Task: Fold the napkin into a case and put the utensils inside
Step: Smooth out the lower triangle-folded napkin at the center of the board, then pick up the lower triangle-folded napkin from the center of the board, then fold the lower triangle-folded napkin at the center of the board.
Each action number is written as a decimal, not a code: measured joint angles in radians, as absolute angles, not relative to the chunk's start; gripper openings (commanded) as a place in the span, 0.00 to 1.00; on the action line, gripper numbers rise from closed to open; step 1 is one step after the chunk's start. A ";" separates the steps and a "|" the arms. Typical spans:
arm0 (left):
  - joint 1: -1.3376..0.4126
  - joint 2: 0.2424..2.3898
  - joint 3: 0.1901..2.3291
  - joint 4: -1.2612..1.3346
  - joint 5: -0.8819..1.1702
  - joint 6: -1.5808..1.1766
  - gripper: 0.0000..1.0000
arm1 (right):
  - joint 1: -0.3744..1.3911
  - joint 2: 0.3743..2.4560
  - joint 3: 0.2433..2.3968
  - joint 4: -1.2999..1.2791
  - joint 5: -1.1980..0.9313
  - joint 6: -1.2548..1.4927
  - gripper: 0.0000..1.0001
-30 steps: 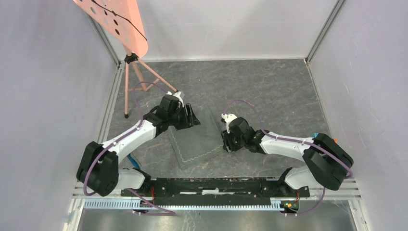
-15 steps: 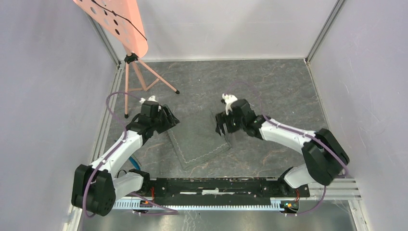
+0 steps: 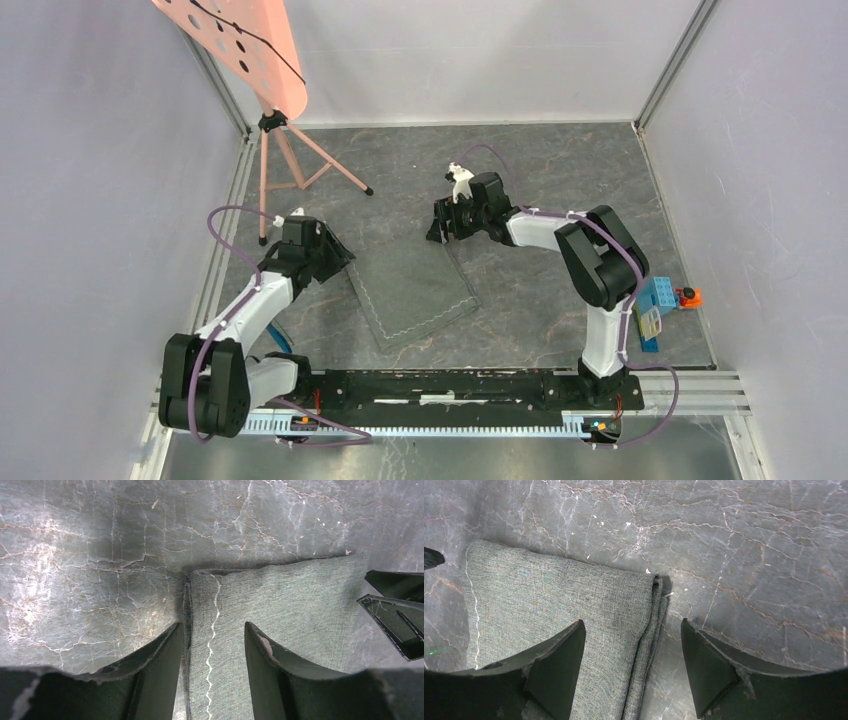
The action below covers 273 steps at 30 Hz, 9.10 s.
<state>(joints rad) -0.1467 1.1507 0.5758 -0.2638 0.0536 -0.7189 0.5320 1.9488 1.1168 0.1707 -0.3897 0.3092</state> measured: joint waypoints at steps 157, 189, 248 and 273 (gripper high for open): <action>-0.212 0.912 0.417 -0.298 0.355 -1.003 0.87 | 0.991 1.597 0.836 -0.217 -0.268 0.435 0.00; -0.449 1.236 0.520 -0.059 0.113 -1.244 0.02 | 0.795 1.472 0.614 0.078 -0.576 0.467 0.01; -0.499 1.481 0.846 -0.292 0.083 -1.005 0.81 | 0.554 1.515 0.514 0.135 -0.854 0.324 0.01; -0.505 1.571 0.981 -0.353 0.081 -1.007 0.02 | 0.547 1.526 0.516 0.150 -0.859 0.314 0.07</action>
